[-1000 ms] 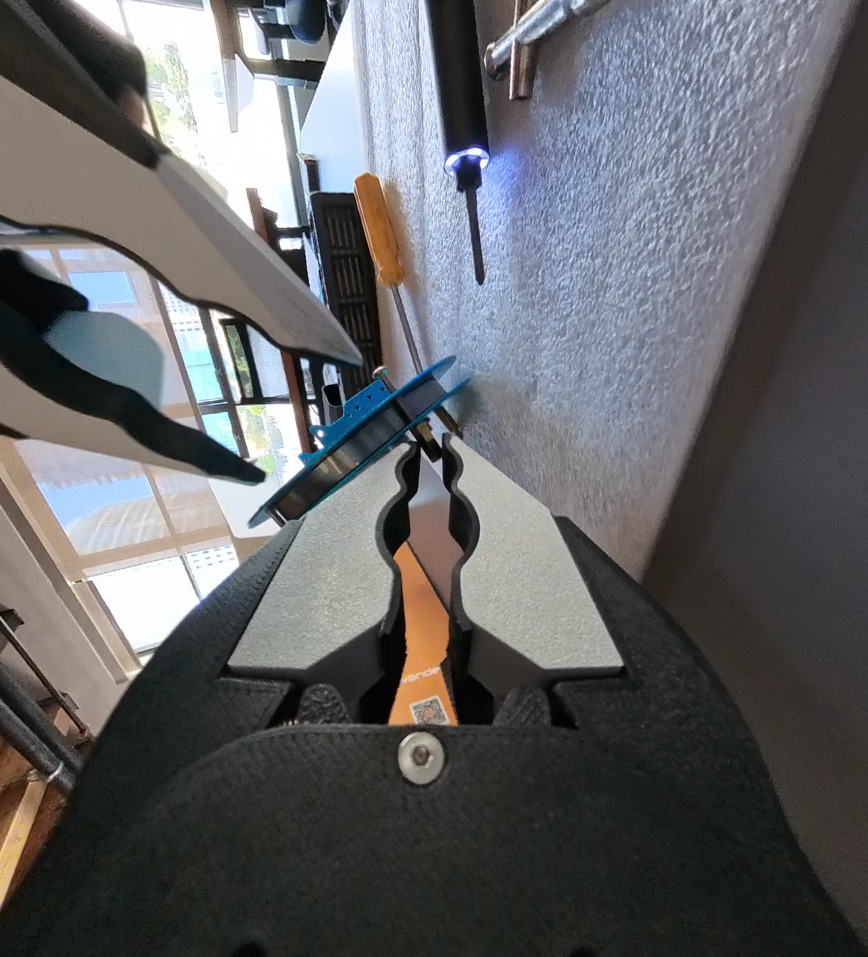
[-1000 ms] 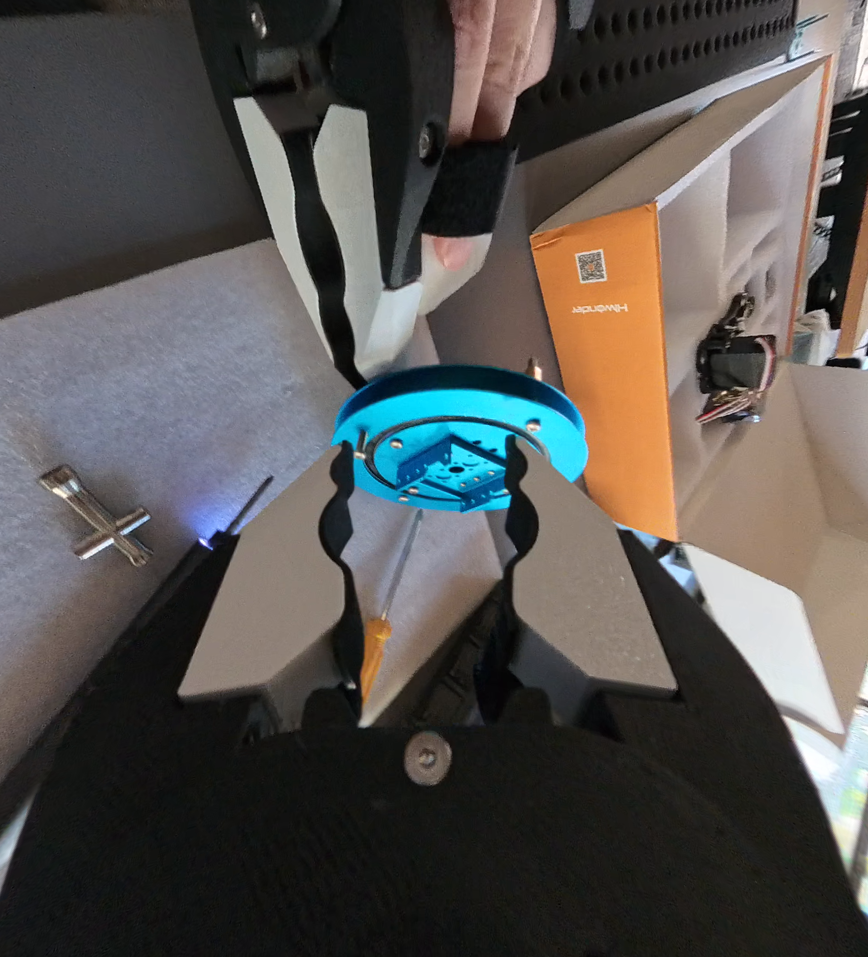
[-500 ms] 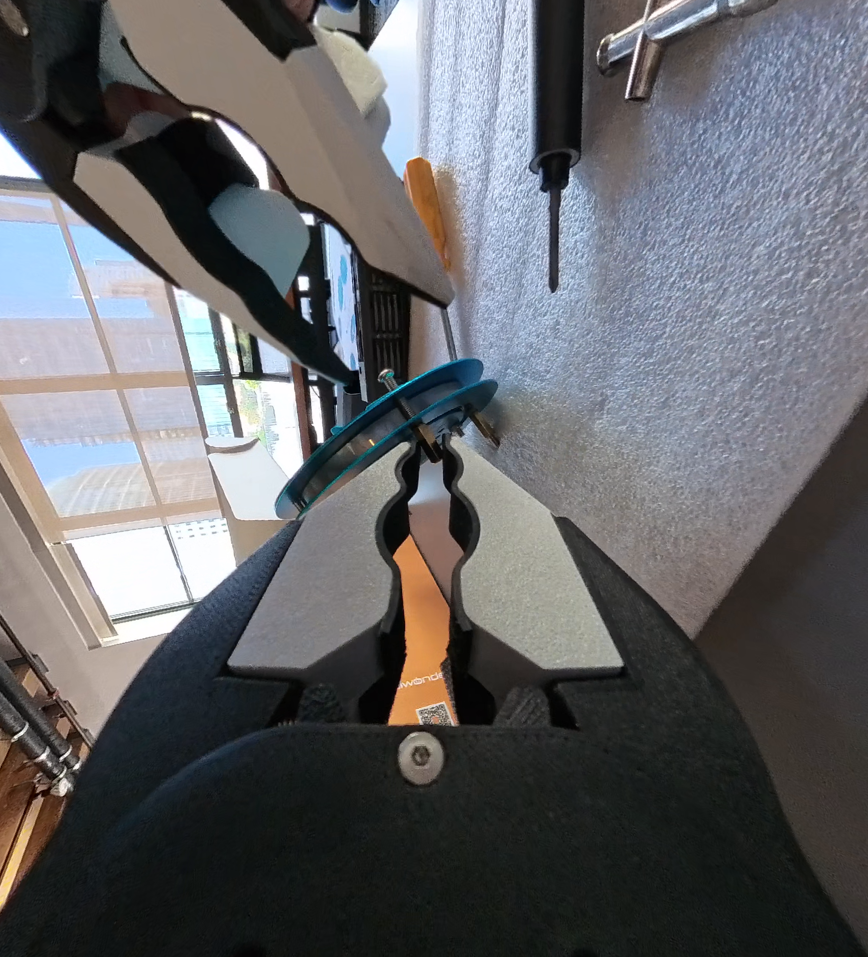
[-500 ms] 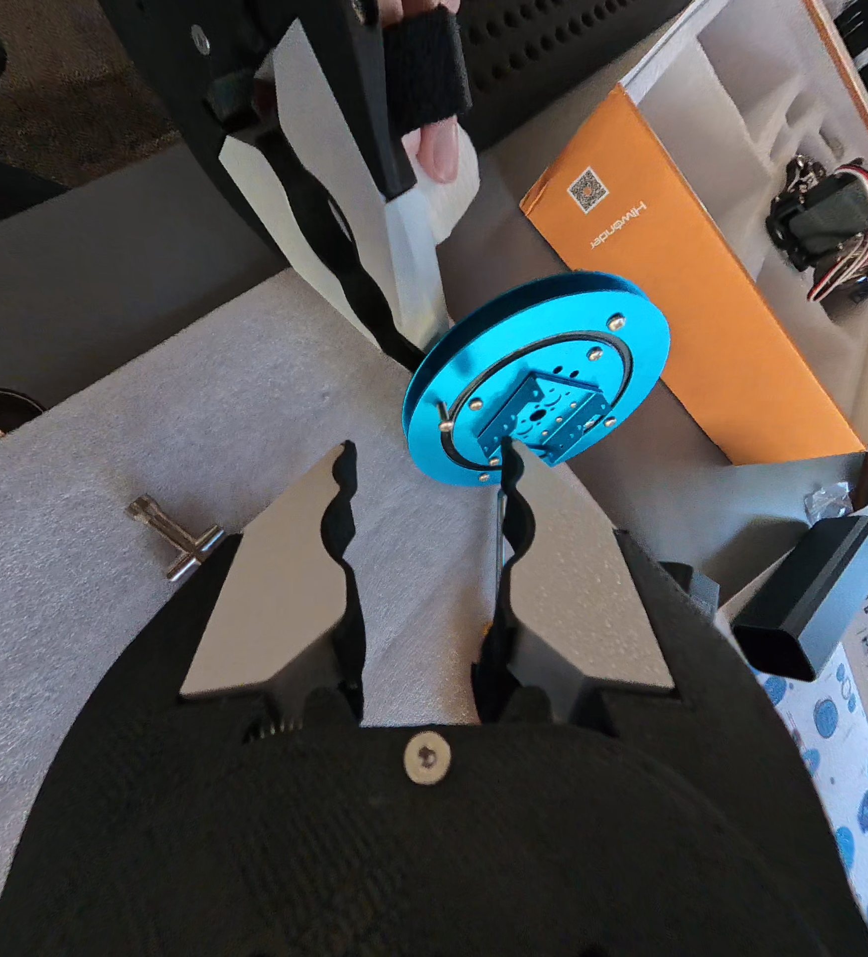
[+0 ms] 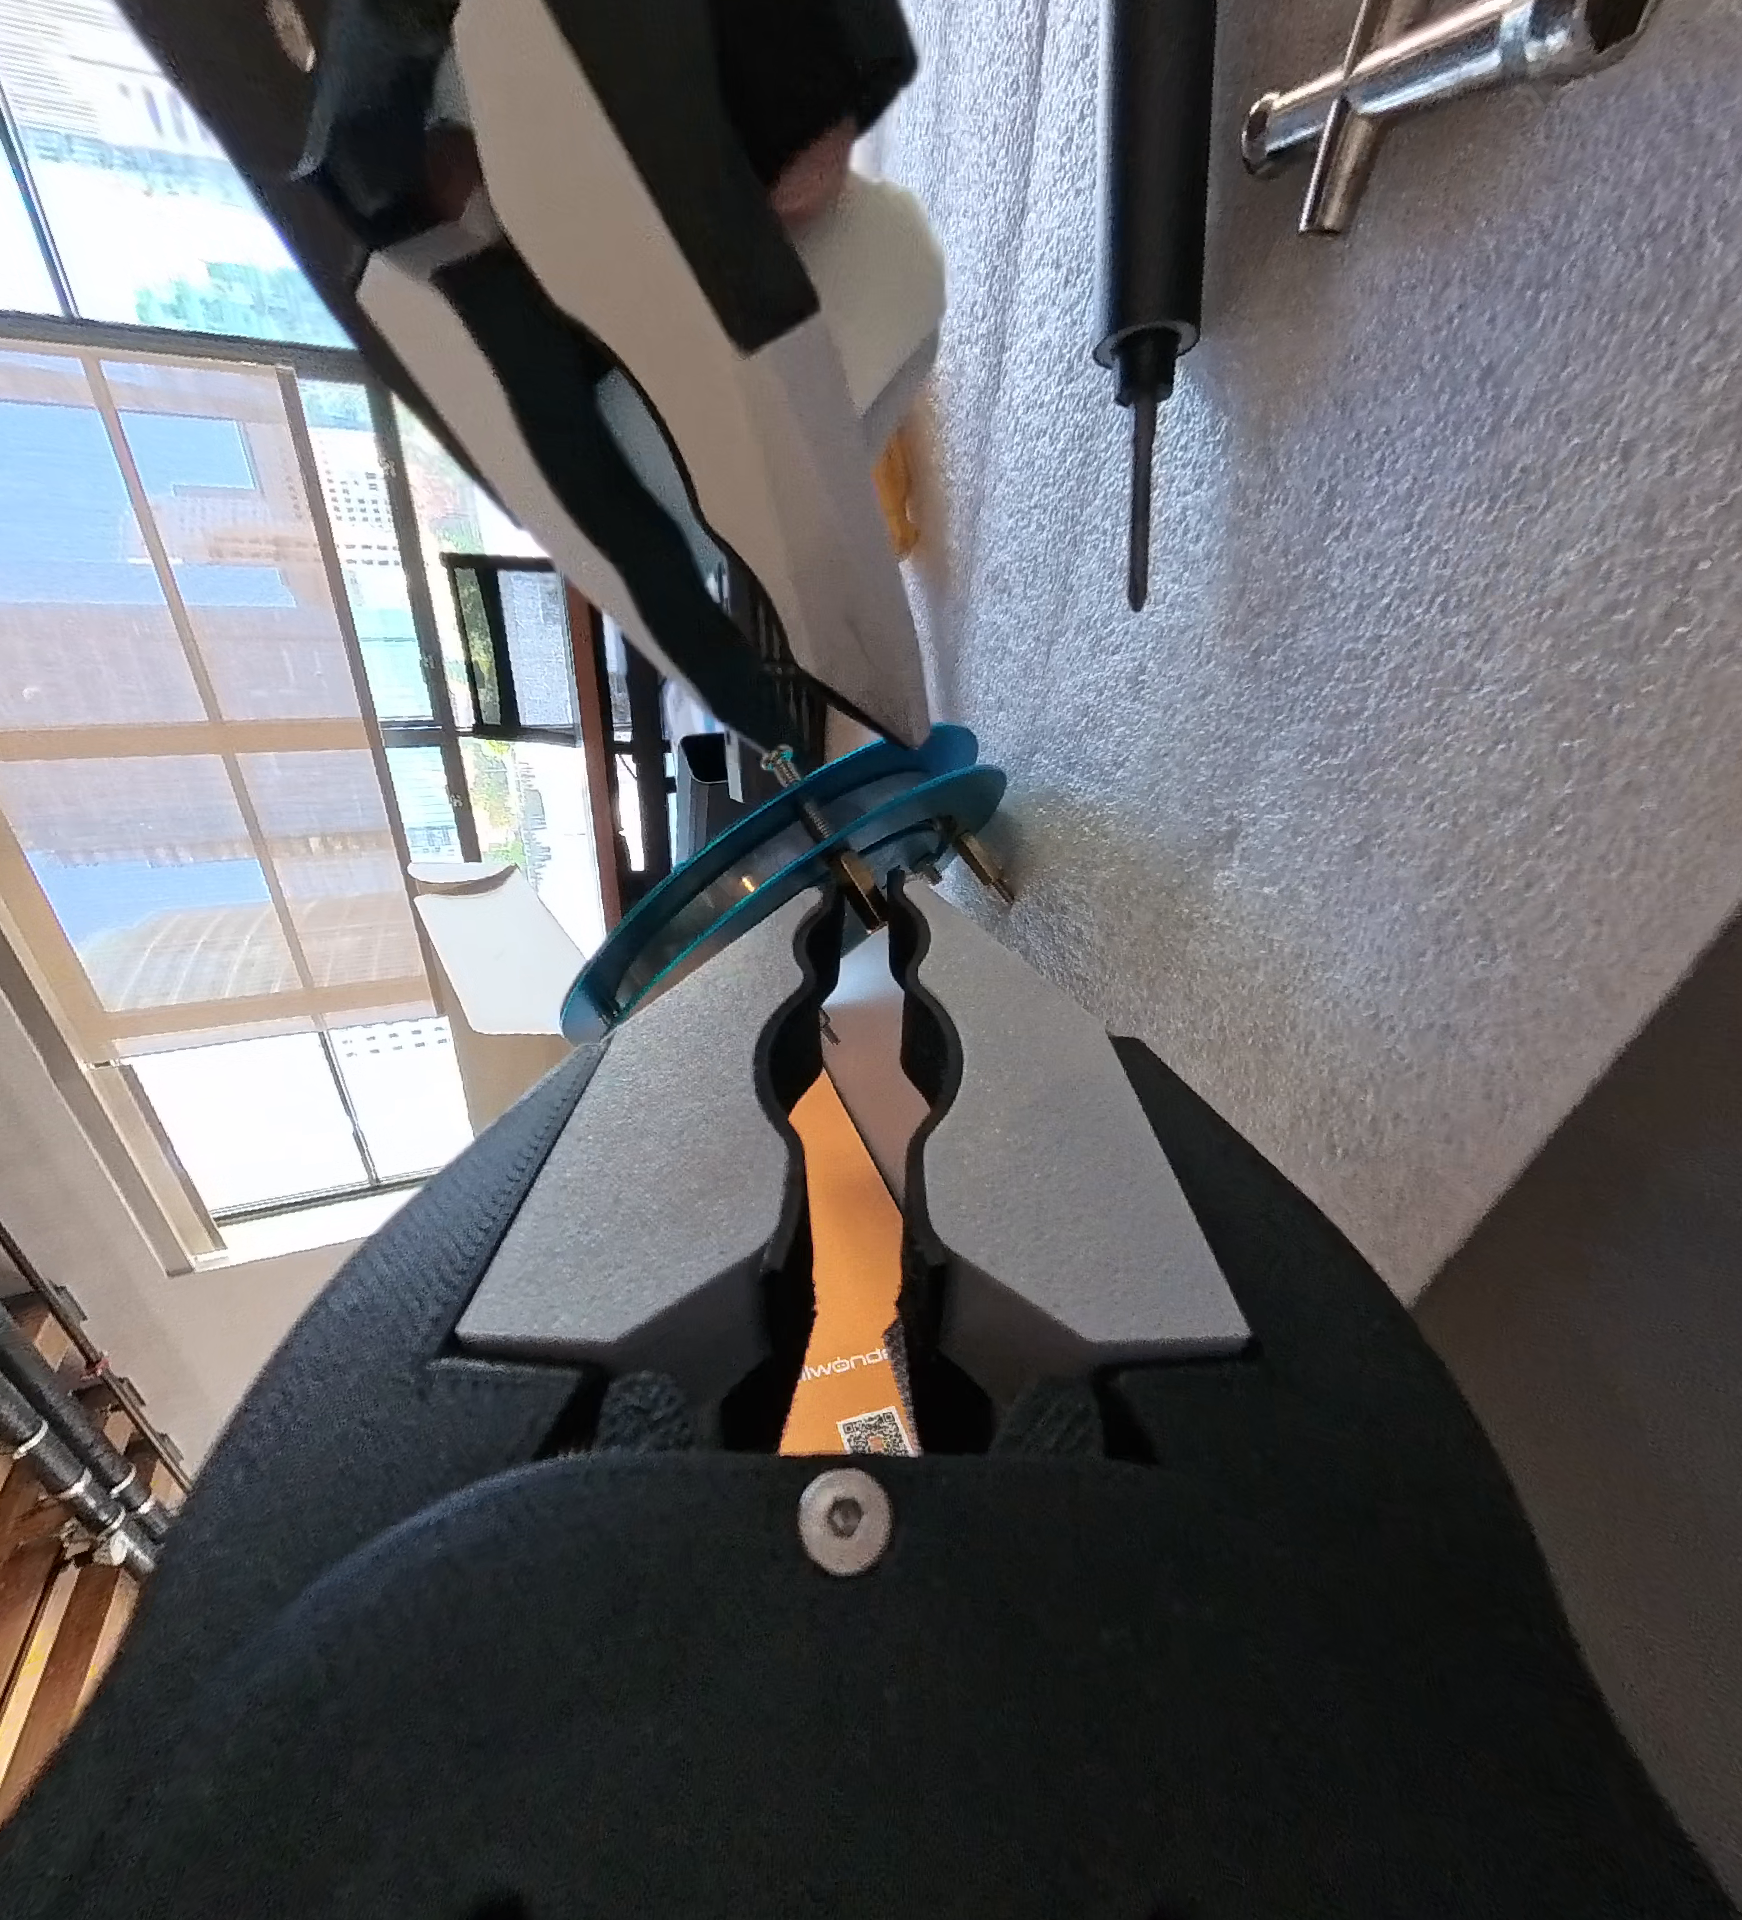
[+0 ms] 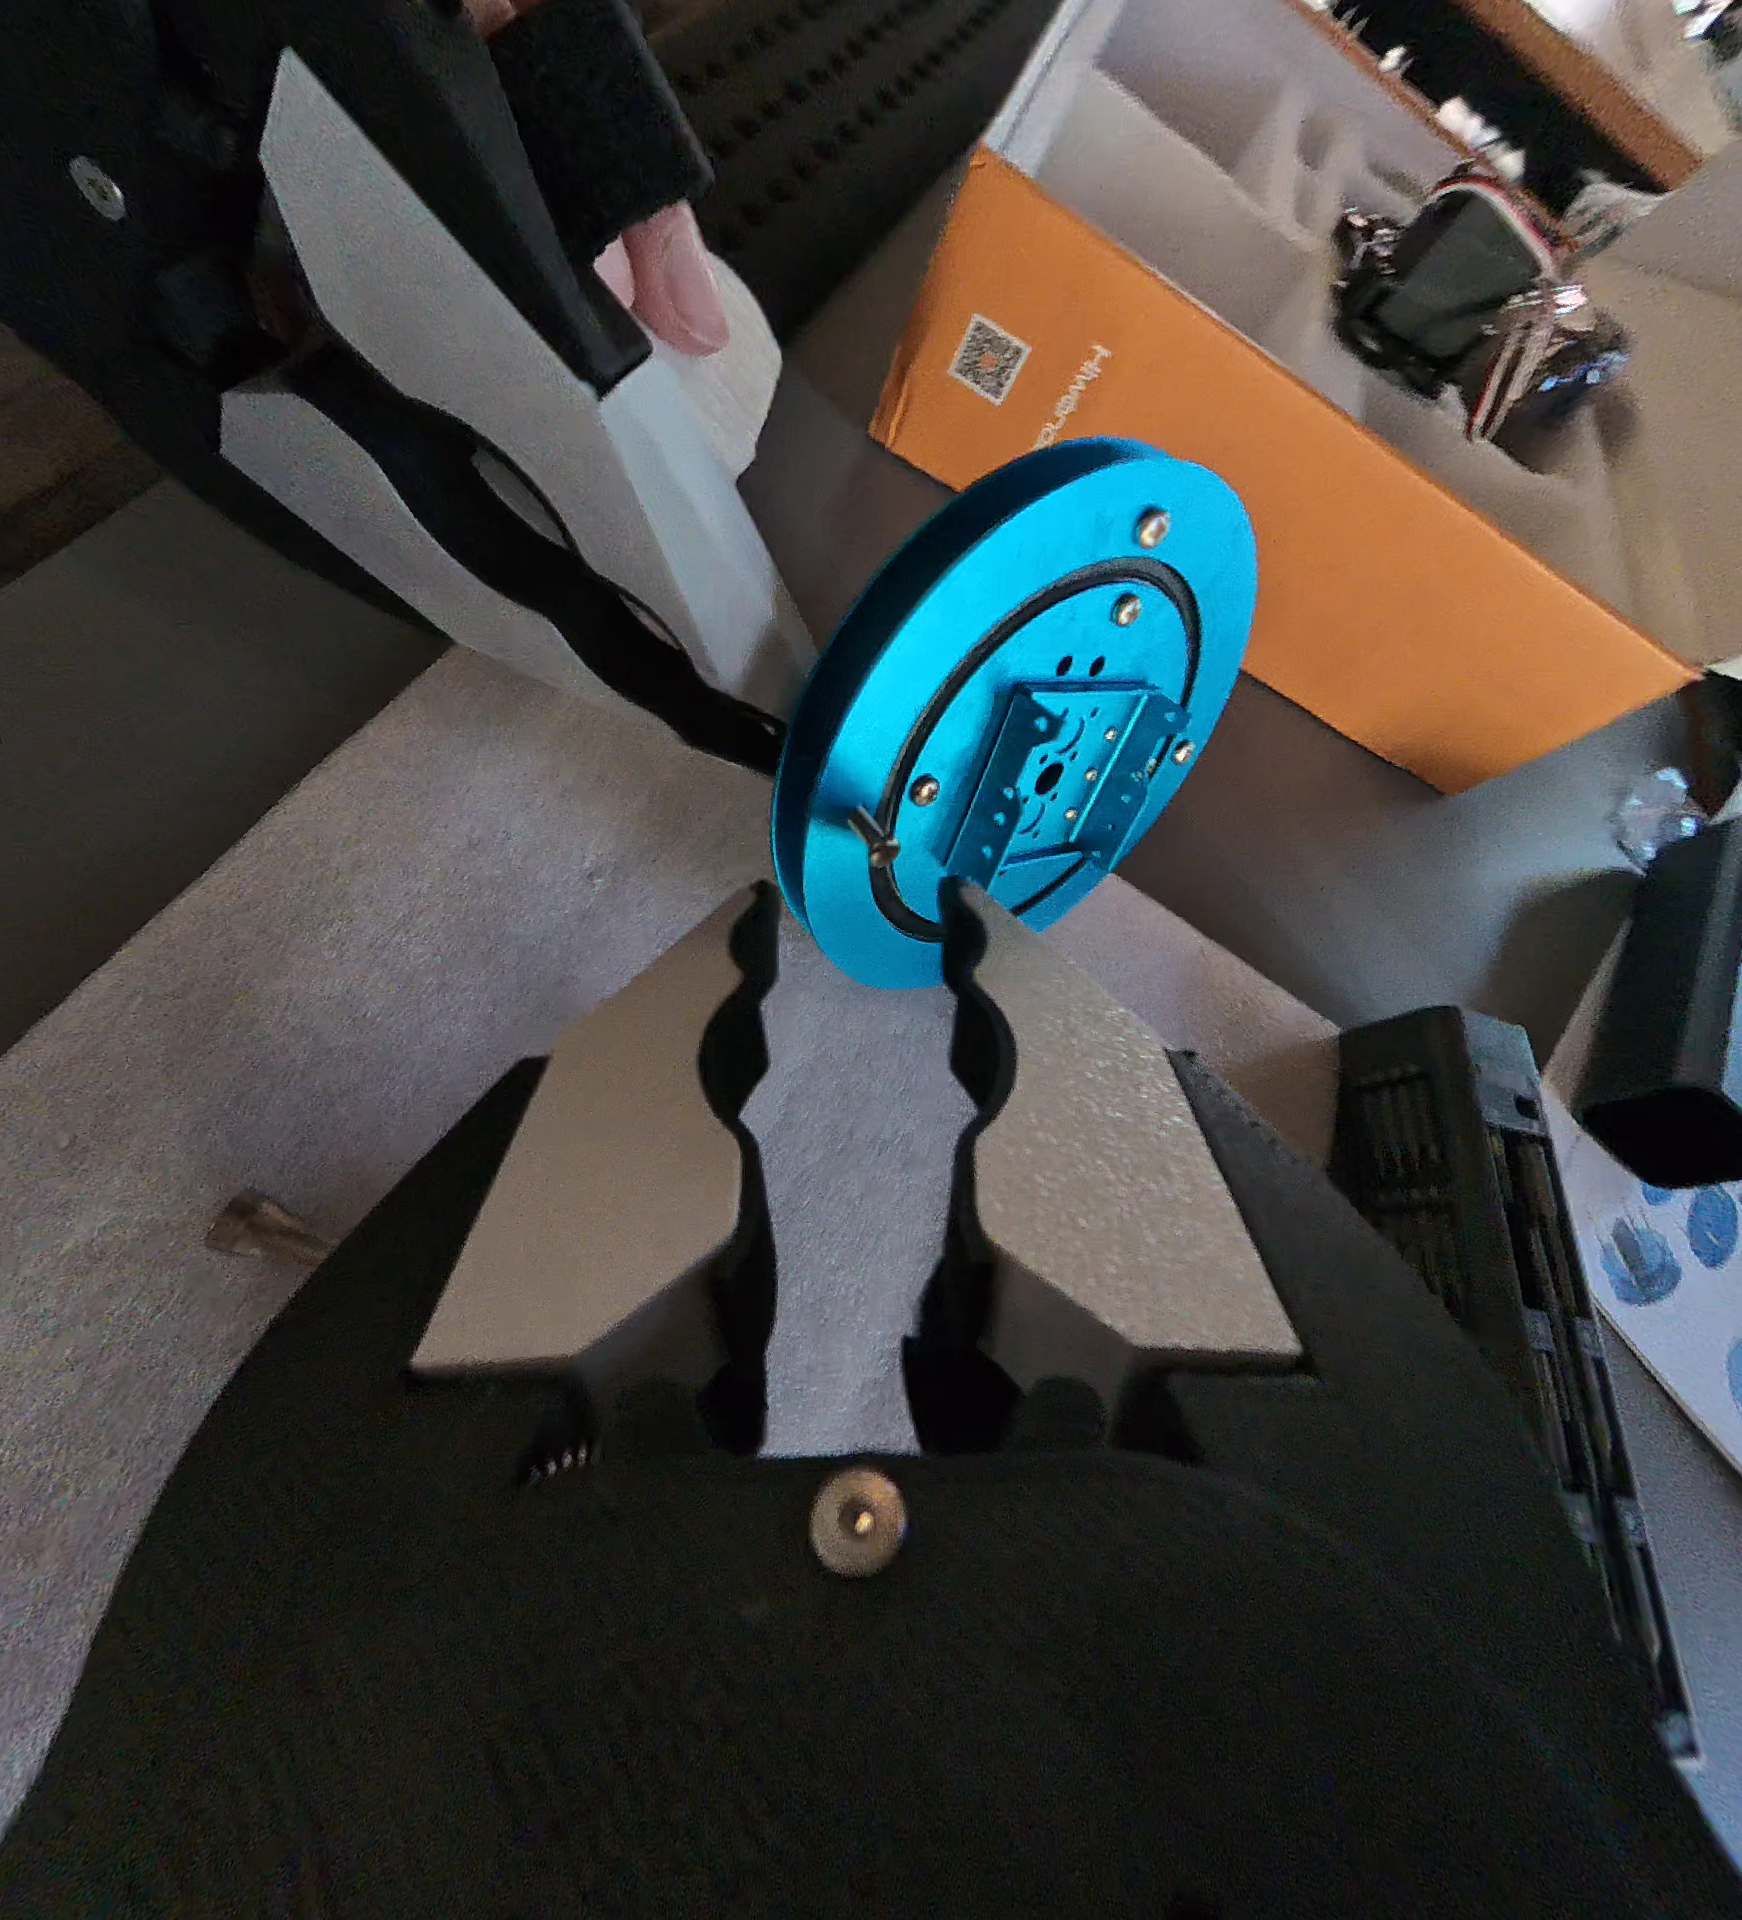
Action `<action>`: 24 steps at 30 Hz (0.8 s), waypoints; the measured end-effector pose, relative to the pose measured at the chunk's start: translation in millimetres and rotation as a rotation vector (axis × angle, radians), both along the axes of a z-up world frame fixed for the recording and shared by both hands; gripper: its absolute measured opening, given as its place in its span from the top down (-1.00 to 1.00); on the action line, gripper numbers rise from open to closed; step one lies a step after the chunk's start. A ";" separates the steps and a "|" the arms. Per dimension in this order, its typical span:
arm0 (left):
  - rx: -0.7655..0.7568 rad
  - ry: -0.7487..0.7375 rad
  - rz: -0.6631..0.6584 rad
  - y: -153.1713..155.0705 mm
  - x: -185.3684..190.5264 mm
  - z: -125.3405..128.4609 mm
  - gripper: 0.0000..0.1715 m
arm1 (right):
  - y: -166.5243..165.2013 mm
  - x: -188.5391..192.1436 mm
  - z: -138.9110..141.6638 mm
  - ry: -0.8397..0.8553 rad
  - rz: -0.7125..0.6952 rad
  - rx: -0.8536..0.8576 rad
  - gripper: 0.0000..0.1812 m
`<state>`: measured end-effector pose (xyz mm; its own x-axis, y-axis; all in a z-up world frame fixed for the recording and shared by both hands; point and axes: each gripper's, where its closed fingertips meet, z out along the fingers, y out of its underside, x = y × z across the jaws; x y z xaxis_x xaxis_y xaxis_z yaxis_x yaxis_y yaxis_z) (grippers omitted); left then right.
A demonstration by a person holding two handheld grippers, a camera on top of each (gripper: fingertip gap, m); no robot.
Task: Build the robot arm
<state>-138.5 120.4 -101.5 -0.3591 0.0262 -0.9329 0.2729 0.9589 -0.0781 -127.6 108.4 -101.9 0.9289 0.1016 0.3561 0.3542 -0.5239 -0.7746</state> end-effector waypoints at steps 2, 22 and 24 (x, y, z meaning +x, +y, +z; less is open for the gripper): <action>-0.002 0.000 0.005 -0.4 0.2 0.3 0.93 | -1.7 0.6 -1.8 0.010 -0.051 0.043 0.78; -0.543 0.156 0.163 -1.2 14.4 14.4 0.94 | 2.9 14.1 7.7 -0.109 -0.407 0.151 0.99; -0.601 0.151 0.178 0.1 15.3 17.2 0.95 | 4.1 13.7 10.5 -0.101 -0.409 0.165 0.99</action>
<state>-123.3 120.5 -84.3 -0.4381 -0.5573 -0.7053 0.0581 0.7654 -0.6409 -113.9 112.4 -91.4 0.8407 -0.3324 0.4274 0.2214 -0.5094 -0.8316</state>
